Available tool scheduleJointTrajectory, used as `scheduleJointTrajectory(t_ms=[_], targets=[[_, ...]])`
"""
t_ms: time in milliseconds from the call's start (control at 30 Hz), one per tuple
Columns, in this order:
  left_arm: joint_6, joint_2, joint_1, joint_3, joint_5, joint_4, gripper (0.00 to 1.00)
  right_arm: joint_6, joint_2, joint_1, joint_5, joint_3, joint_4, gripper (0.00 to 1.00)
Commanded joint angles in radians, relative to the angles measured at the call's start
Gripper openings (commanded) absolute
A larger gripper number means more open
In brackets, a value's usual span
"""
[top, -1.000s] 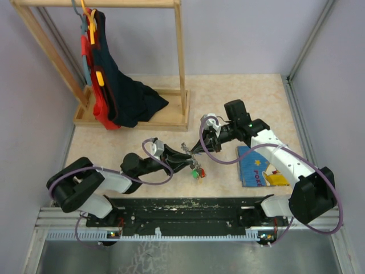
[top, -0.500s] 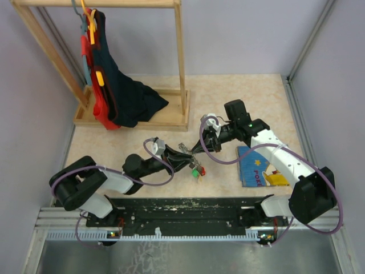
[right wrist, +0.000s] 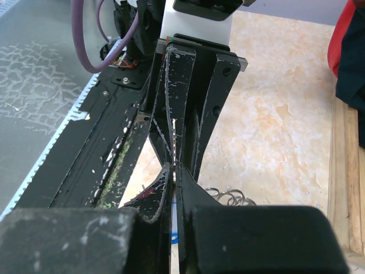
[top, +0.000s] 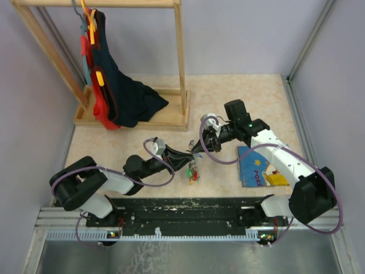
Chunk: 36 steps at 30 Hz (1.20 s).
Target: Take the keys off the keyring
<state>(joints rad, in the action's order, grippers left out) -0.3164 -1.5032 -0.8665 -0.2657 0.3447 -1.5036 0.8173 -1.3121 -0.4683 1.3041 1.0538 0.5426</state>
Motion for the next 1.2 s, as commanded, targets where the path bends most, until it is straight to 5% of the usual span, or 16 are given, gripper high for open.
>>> scheduleJointTrajectory(t_ms=[0,367,500,733,867,1167], targets=[[0.004,0.012,-0.008,0.005,-0.024,-0.079,0.20,0.002,-0.001,0.007,0.068,0.005,-0.052,0.00],[0.013,0.019,-0.010,0.005,-0.008,-0.081,0.11,0.001,-0.001,0.008,0.063,0.002,-0.055,0.00],[0.017,0.019,-0.010,0.005,0.006,-0.092,0.01,0.002,-0.002,0.008,0.060,0.002,-0.055,0.00],[0.037,0.035,-0.010,0.011,0.024,-0.071,0.00,0.003,-0.001,0.008,0.049,0.002,-0.055,0.00],[0.085,0.098,-0.009,0.002,0.017,0.060,0.00,0.005,0.000,0.008,0.022,0.003,-0.053,0.00],[0.243,0.283,-0.007,-0.135,0.033,0.633,0.00,0.050,0.007,0.009,-0.013,0.011,-0.014,0.00]])
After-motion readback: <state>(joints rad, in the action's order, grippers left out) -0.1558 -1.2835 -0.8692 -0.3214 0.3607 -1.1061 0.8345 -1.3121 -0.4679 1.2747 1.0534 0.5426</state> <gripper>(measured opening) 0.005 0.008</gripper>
